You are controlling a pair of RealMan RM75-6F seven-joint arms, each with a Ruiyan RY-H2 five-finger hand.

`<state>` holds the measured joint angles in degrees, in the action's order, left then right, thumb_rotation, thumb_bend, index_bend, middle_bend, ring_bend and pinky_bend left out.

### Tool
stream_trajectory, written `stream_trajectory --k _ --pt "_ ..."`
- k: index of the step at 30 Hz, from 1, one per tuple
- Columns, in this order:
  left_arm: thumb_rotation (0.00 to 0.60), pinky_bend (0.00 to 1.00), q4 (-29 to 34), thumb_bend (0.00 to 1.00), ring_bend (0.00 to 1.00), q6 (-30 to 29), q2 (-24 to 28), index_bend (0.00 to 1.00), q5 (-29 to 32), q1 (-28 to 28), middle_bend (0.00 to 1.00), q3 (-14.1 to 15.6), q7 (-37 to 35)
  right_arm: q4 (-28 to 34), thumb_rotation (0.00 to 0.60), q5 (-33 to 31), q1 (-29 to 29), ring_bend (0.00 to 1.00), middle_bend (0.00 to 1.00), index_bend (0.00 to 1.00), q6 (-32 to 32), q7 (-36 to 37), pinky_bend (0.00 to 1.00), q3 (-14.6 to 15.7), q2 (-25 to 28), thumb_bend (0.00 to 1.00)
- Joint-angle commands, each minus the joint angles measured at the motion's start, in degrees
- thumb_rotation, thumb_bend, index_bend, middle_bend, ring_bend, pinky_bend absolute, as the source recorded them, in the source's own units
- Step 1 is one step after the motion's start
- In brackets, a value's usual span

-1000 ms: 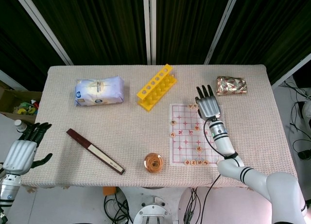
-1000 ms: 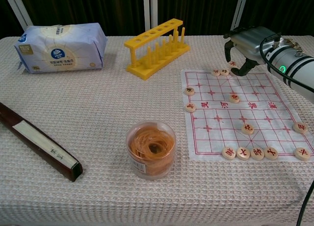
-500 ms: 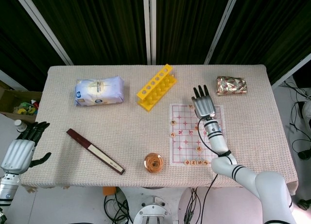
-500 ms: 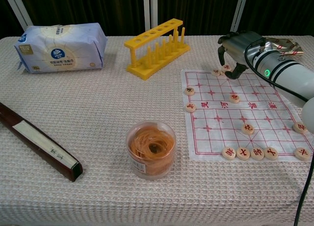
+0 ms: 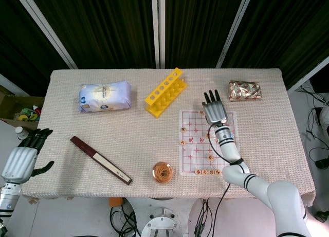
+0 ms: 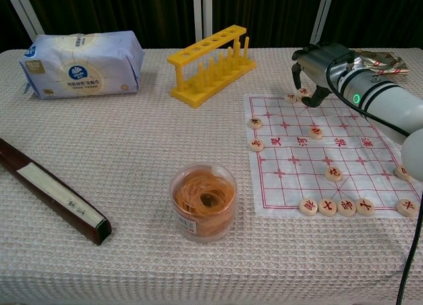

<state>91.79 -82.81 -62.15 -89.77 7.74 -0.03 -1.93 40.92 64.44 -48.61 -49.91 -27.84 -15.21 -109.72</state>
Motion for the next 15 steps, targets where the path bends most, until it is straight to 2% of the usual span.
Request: stream_trajectory --k 1,15 --pt "0.600 0.28 0.03 0.22 0.06 0.10 -0.05 0.10 0.09 0.02 0.10 -0.01 0.13 0.06 0.600 -0.13 -0.01 0.00 0.12 0.49 0.11 -0.15 0.00 -0.08 0.03 0.36" --pt "0.600 0.28 -0.01 0.22 0.06 0.65 -0.03 0.10 0.79 0.26 0.10 -0.24 0.04 -0.30 0.600 -0.81 -0.05 0.00 0.11 0.40 0.79 -0.83 0.00 -0.36 -0.02 0.36"
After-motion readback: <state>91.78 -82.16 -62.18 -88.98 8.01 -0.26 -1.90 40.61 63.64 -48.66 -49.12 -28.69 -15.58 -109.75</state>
